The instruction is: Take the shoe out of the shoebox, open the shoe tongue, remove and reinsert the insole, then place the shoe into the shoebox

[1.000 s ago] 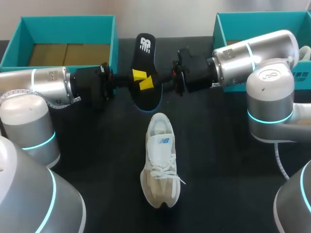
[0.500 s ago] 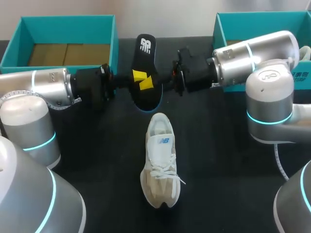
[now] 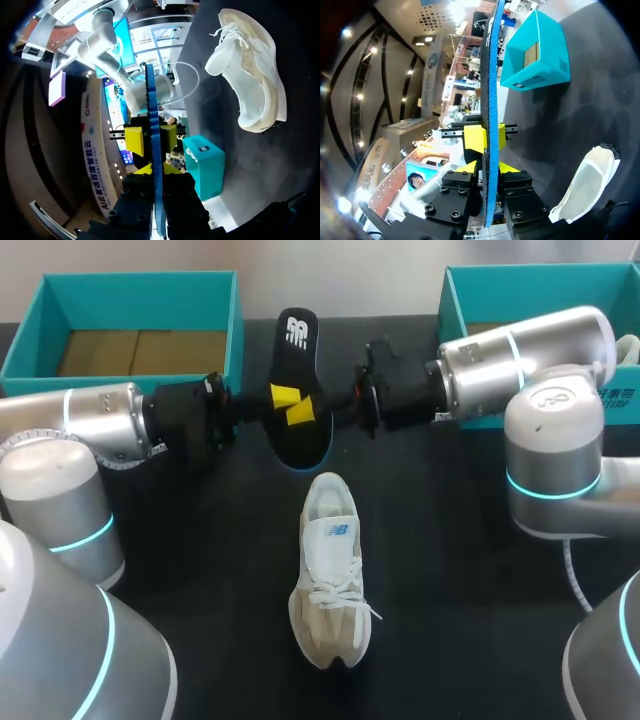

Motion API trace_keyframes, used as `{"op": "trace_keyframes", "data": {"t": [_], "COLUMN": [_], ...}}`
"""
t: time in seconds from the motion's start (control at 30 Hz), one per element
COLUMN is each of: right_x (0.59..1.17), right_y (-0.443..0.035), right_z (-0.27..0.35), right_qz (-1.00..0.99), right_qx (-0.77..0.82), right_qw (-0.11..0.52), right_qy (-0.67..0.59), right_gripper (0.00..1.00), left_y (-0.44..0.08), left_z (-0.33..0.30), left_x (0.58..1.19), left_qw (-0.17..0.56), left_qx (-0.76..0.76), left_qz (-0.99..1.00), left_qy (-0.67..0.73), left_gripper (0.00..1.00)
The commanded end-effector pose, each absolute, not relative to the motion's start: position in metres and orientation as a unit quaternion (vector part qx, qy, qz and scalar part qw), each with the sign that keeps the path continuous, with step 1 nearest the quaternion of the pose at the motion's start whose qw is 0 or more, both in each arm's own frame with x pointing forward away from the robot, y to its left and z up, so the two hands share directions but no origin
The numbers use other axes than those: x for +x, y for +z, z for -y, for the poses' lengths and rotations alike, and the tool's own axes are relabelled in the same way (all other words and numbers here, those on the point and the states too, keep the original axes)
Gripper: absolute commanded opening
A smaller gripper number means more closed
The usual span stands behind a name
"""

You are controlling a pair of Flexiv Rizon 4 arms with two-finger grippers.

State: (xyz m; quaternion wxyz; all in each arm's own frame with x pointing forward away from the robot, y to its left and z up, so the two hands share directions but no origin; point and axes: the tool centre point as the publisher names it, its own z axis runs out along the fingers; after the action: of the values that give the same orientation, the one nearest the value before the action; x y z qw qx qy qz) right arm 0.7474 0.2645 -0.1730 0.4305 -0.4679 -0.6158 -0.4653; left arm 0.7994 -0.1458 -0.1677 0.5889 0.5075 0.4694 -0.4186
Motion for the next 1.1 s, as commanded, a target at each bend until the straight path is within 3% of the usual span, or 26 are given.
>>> {"op": "trace_keyframes", "data": {"t": [0.03,0.07,0.1,0.33,0.37,0.4,0.63,0.97,1.1], "right_x": [0.746,0.746,0.746,0.746,0.746,0.746,0.746,0.751,0.752], "right_y": [-0.174,-0.174,-0.174,-0.176,-0.176,-0.177,-0.178,-0.181,-0.181], "right_z": [-0.266,-0.266,-0.266,-0.266,-0.265,-0.264,-0.253,-0.247,-0.246], "right_qz": [0.613,0.613,0.613,0.613,0.613,0.612,0.612,0.63,0.634], "right_qx": [-0.469,-0.469,-0.469,-0.468,-0.467,-0.467,-0.458,-0.431,-0.42], "right_qw": [0.429,0.428,0.428,0.424,0.424,0.422,0.41,0.386,0.385], "right_qy": [-0.469,-0.47,-0.47,-0.475,-0.476,-0.478,-0.497,-0.518,-0.523], "right_gripper": [0.27,0.24,0.0,0.0,0.0,0.0,0.0,0.0,0.0], "left_y": [-0.168,-0.168,-0.168,-0.17,-0.169,-0.168,-0.157,-0.172,-0.172], "left_z": [0.145,0.145,0.145,0.144,0.143,0.141,0.12,0.082,0.082], "left_x": [0.797,0.797,0.796,0.795,0.795,0.794,0.785,0.769,0.769], "left_qw": [0.592,0.592,0.592,0.586,0.585,0.584,0.563,0.42,0.42], "left_qx": [0.507,0.507,0.507,0.502,0.501,0.497,0.478,0.457,0.457], "left_qz": [-0.467,-0.466,-0.466,-0.472,-0.473,-0.477,-0.516,-0.676,-0.676], "left_qy": [-0.419,-0.419,-0.419,-0.426,-0.428,-0.43,-0.433,-0.397,-0.397], "left_gripper": [0.0,0.0,0.0,0.0,0.35,0.97,1.0,1.0,1.0]}}
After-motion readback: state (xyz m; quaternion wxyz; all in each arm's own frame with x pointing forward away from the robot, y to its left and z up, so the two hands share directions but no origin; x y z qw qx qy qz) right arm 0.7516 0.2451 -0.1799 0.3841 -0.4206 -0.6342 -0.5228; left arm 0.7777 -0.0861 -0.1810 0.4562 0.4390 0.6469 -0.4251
